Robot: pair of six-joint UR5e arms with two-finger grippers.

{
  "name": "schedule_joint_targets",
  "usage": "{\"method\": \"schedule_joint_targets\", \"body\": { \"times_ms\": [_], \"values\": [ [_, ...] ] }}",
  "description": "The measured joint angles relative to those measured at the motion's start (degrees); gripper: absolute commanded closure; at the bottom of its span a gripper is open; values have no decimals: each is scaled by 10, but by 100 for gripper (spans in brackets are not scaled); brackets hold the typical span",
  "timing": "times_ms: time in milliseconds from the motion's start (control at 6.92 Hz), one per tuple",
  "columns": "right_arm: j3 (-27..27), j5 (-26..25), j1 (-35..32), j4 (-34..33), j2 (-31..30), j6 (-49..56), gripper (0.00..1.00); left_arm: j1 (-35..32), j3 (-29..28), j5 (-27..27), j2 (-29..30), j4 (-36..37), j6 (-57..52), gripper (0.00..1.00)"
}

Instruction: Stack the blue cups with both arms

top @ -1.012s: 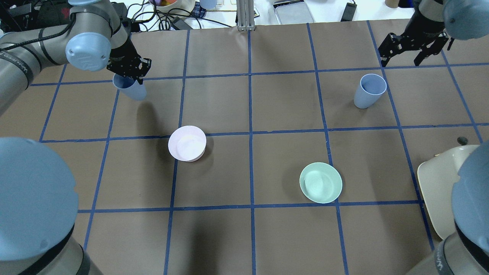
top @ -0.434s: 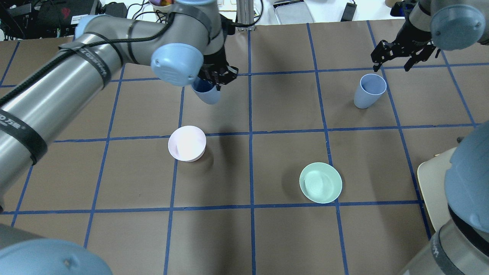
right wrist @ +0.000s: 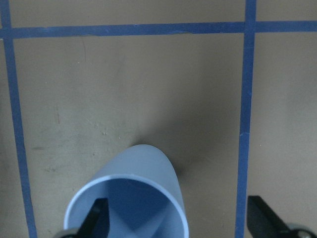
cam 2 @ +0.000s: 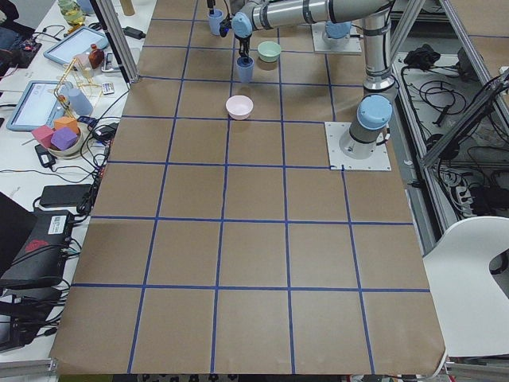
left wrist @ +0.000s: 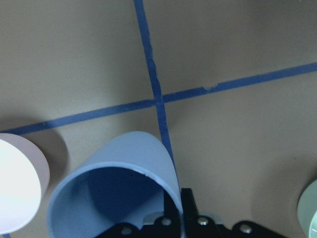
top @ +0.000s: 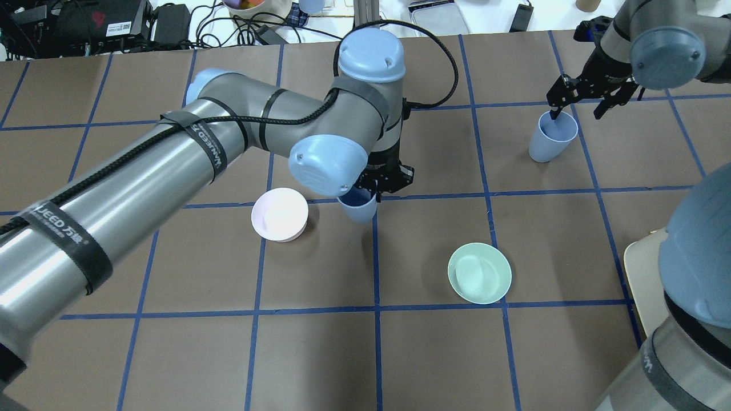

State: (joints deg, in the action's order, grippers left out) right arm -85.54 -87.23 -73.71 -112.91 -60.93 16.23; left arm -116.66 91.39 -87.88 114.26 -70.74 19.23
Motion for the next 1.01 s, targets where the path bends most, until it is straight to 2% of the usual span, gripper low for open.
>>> {"method": "schedule_joint_targets", "body": {
  "times_ms": [145, 289, 434, 578, 1012],
  "values": [
    [-10, 0, 0, -18, 0, 4, 45, -7, 8, 13, 1, 9, 24, 100],
    [-18, 1, 0, -28, 1, 11, 63, -13, 11, 21, 3, 14, 35, 59],
    [-24, 1, 1, -36, 2, 14, 76, -19, 13, 23, 6, 16, 40, 2],
    [-26, 1, 1, -43, 2, 16, 86, -22, 16, 23, 7, 17, 42, 0],
    [-25, -1, 0, -32, -16, 12, 91, -5, 1, 15, -14, 15, 39, 0]
  ]
}}
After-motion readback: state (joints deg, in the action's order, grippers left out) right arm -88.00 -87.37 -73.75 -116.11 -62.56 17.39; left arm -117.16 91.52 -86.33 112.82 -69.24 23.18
